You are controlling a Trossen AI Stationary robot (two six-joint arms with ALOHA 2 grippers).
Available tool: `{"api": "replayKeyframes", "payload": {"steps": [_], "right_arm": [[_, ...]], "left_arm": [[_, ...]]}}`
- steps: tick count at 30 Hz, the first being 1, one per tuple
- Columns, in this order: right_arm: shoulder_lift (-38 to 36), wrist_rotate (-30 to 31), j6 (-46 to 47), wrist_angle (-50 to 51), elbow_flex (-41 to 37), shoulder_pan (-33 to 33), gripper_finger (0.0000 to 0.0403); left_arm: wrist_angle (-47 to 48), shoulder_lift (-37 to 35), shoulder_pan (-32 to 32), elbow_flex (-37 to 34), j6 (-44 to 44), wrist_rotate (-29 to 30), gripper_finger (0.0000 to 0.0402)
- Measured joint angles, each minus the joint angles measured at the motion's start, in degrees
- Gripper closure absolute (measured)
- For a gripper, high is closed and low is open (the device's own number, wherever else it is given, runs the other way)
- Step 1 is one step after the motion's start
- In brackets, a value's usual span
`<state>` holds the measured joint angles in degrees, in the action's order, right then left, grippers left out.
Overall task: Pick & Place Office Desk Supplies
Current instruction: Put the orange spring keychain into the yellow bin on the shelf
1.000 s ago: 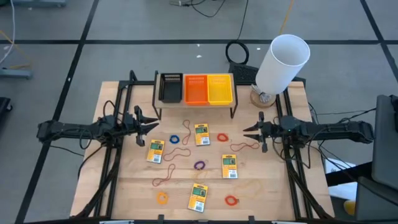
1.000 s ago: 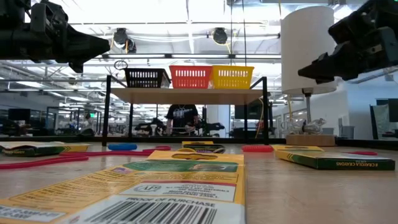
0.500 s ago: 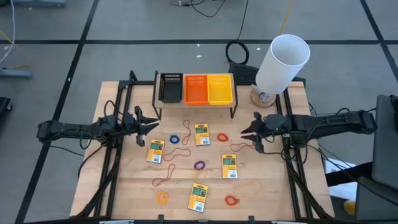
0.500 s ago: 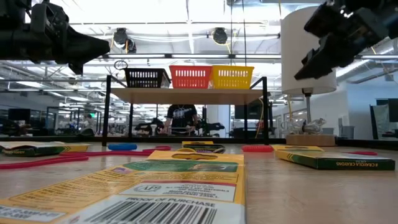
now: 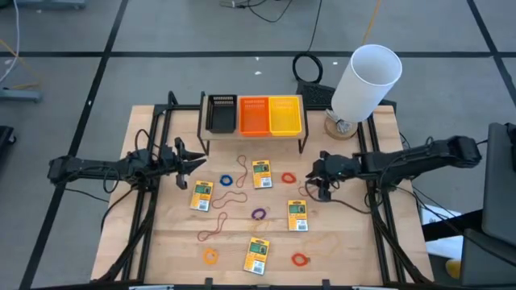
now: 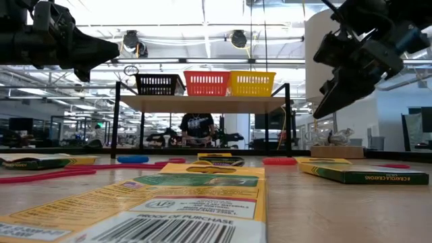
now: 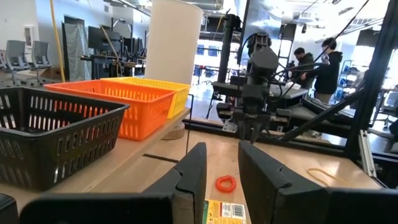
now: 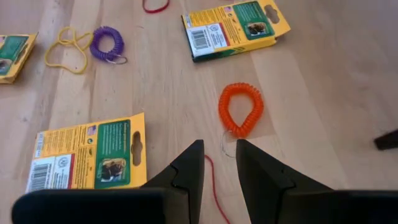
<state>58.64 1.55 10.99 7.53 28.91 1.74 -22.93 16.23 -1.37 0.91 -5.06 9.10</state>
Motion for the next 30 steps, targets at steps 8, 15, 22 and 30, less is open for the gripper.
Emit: {"api": "replayKeyframes", "payload": {"steps": [8,15,22,30], "right_arm": [[4.69,0.01,0.21,-0.7,0.0,0.0,0.0316],[10.55,-0.04,-0.89,-5.57,0.0,0.0,0.0316],[14.78,0.09,-1.26,-8.33,0.0,0.0,0.0316],[18.88,0.38,-1.18,-9.67,-0.02,0.0,0.0316]], "left_arm": [[0.32,0.0,0.0,0.0,-0.04,0.0,0.0321],[0.36,-0.01,0.0,0.0,-0.11,0.0,0.0321],[0.4,-0.01,0.0,0.0,-0.17,0.0,0.0321],[0.43,0.0,0.0,0.0,-0.41,0.0,0.0321]]}}
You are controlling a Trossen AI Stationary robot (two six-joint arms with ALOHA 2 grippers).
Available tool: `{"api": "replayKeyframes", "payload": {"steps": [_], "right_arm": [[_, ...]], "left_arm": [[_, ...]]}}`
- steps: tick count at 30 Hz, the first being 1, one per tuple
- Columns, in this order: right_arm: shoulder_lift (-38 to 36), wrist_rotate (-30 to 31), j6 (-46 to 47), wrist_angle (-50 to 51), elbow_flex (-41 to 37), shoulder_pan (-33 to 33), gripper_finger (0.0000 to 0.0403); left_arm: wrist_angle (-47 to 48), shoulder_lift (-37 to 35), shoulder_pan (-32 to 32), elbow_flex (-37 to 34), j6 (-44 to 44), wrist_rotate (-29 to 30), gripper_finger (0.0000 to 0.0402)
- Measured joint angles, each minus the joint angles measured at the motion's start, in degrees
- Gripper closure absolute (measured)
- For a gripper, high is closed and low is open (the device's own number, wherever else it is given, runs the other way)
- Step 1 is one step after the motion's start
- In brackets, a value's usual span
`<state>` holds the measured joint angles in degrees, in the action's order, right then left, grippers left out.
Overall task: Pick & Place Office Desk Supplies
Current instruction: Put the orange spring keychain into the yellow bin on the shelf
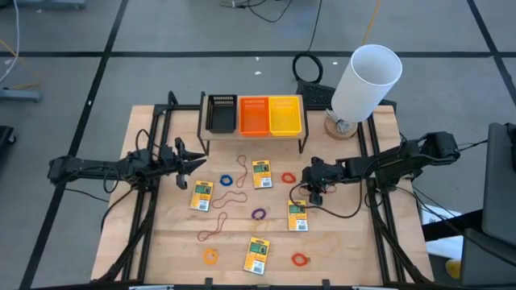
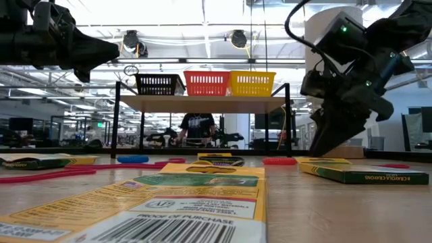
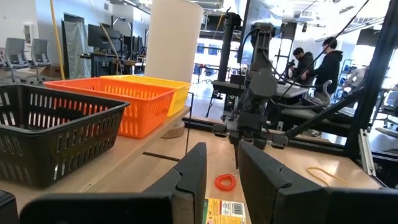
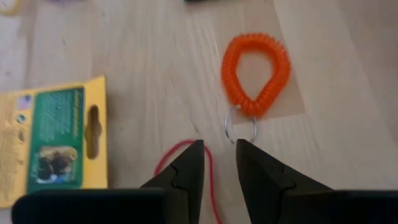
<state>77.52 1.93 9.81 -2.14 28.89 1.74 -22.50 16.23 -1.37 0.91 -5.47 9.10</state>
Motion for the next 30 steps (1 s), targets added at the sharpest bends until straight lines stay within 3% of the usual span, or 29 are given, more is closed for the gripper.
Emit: {"api": "replayKeyframes", "payload": {"steps": [30], "right_arm": [[1.81,2.64,-0.12,-4.73,0.0,-0.52,0.0316]], "left_arm": [[0.04,-0.01,-0.01,0.0,-1.05,0.0,0.0321]]}}
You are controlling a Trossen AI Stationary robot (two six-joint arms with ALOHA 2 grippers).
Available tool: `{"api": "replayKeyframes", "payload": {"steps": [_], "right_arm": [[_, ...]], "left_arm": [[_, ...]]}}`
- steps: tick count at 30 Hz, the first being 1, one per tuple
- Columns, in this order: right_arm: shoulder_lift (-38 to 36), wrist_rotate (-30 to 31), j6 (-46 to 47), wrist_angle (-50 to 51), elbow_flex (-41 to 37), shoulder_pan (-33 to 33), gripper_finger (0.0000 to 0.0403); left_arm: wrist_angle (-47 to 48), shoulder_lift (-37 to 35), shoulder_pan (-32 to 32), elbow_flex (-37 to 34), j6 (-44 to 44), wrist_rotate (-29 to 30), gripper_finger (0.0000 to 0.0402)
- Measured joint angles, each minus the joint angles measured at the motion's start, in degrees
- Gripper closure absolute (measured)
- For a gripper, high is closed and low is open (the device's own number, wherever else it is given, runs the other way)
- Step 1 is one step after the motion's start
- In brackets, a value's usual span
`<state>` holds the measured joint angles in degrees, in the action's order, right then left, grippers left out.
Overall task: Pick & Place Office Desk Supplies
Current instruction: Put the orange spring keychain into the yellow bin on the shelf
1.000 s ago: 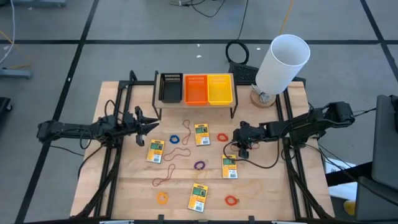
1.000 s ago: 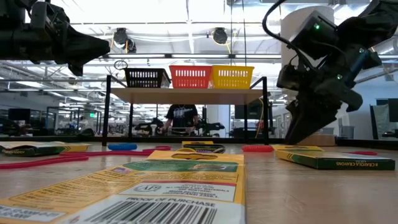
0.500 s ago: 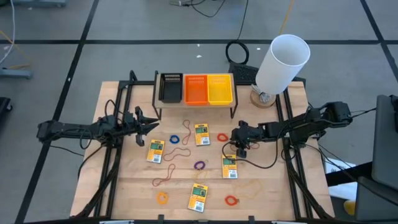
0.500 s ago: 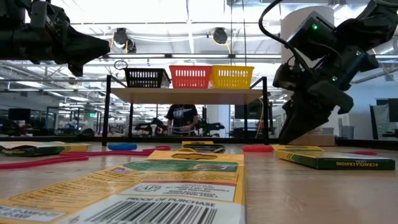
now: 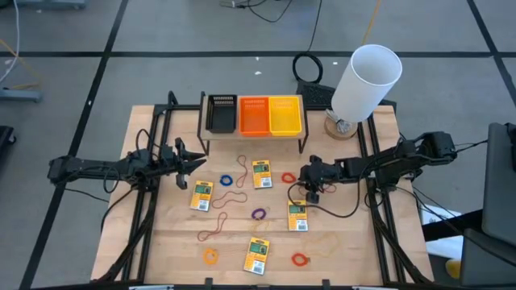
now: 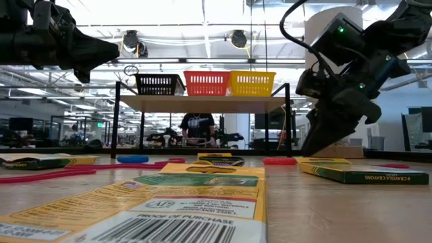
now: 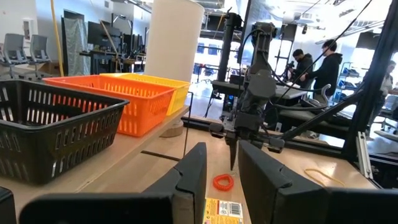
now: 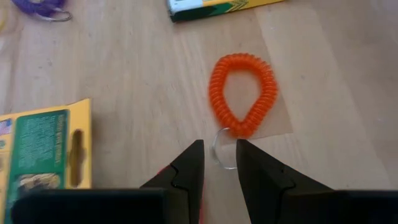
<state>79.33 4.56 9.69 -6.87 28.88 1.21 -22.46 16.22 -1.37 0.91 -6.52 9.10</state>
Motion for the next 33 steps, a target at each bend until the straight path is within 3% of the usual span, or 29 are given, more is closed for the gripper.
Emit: {"api": "replayKeyframes", "payload": {"steps": [12,16,33], "right_arm": [[0.0,-0.35,0.09,0.24,0.0,-0.07,0.0316],[0.0,-3.11,0.49,0.25,0.0,-0.09,0.0316],[0.0,-2.32,1.22,0.24,0.0,-0.11,0.0316]], "left_arm": [[0.0,0.01,0.01,0.0,0.02,0.0,0.0321],[0.0,-0.01,-0.02,0.0,0.02,0.0,0.0321],[0.0,-0.01,0.01,0.0,-0.01,0.0,0.0321]]}}
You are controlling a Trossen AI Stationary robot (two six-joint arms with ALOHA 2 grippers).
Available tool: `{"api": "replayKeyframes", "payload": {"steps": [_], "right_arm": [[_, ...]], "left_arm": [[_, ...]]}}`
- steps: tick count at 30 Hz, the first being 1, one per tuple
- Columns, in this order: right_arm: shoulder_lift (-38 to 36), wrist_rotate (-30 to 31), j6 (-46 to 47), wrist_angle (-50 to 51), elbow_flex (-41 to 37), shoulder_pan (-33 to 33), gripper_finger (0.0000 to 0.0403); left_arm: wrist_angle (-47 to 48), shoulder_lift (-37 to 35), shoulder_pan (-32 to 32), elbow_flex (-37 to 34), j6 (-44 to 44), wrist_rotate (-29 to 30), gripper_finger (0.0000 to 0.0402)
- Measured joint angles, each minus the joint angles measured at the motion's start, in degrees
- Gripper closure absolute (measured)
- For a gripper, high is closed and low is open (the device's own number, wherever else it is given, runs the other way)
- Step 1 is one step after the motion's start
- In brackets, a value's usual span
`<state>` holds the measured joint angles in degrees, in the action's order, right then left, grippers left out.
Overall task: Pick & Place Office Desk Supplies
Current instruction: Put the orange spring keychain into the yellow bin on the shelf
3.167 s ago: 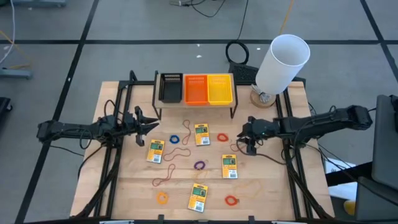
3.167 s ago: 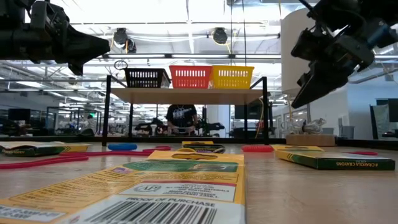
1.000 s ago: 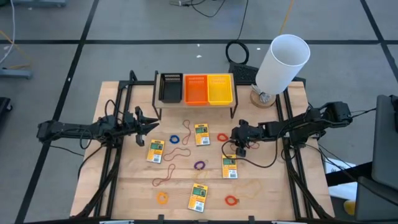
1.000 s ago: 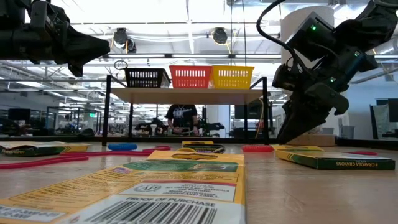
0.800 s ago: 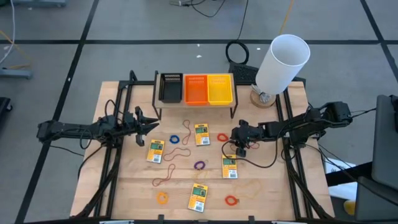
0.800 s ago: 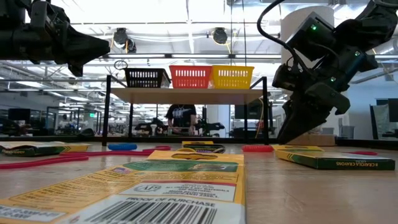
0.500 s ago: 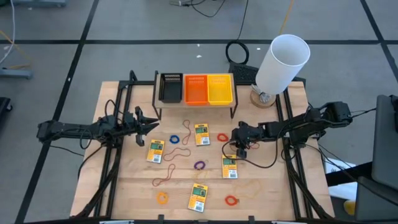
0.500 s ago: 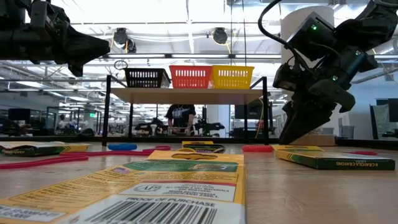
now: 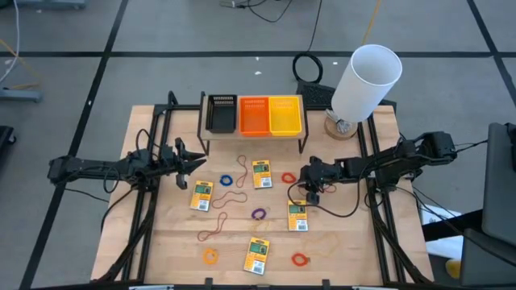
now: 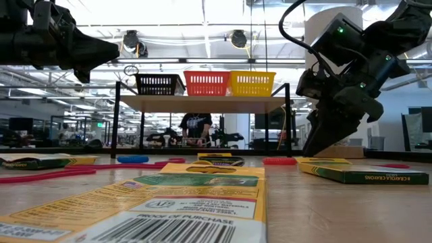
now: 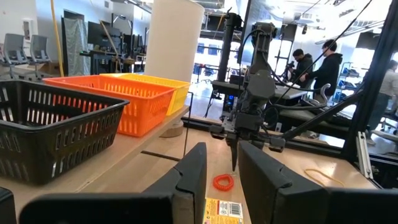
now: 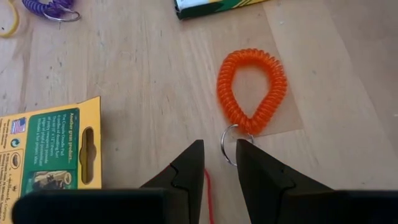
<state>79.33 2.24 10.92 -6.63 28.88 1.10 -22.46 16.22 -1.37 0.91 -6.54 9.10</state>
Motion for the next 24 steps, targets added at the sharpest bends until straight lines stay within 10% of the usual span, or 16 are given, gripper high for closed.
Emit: {"api": "replayKeyframes", "payload": {"steps": [24], "right_arm": [[0.0,0.85,0.84,-0.12,0.0,0.0,0.0316]], "left_arm": [[0.0,0.0,-0.02,0.0,-0.16,0.0,0.0321]]}}
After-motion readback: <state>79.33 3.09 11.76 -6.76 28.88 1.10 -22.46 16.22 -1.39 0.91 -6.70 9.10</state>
